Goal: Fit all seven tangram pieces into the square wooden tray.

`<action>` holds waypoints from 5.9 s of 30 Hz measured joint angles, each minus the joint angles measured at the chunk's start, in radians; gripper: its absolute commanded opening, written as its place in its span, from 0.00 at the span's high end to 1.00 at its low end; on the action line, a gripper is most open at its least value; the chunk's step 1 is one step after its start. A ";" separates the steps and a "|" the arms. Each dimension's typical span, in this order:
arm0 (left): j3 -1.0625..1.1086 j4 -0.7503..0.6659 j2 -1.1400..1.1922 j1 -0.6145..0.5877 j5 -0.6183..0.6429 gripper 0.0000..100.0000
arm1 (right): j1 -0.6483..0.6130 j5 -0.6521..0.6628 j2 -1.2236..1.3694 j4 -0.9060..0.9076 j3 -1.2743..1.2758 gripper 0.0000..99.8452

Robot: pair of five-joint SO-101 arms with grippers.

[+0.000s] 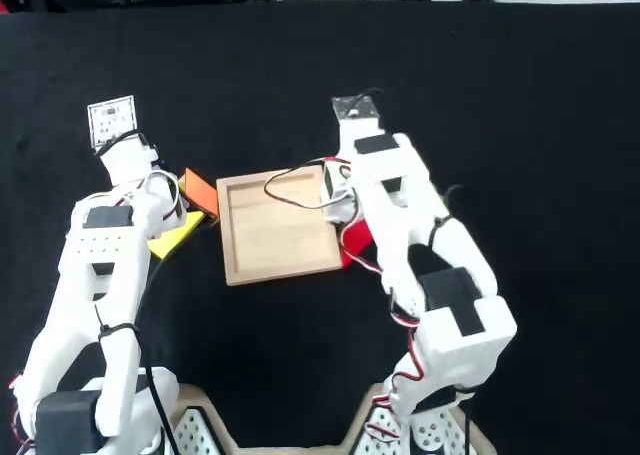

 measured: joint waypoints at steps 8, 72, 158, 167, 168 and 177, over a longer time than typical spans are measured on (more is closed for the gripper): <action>0.000 0.000 0.000 0.000 0.000 0.85 | -0.015 -0.041 0.041 -0.029 -0.002 0.69; 0.000 0.000 0.000 0.000 0.000 0.85 | 0.074 0.083 0.043 0.048 -0.063 0.83; 0.196 -0.143 0.002 -0.486 -0.095 0.85 | -0.370 1.191 0.172 0.204 -0.293 0.72; 0.196 -0.143 0.002 -0.486 -0.095 0.85 | -0.354 1.085 0.066 0.041 -0.279 0.97; 0.196 -0.143 0.002 -0.486 -0.095 0.85 | -0.350 1.030 0.066 -0.012 -0.270 0.99; 0.196 -0.143 0.002 -0.486 -0.095 0.85 | -0.338 0.813 0.206 -0.210 -0.313 0.99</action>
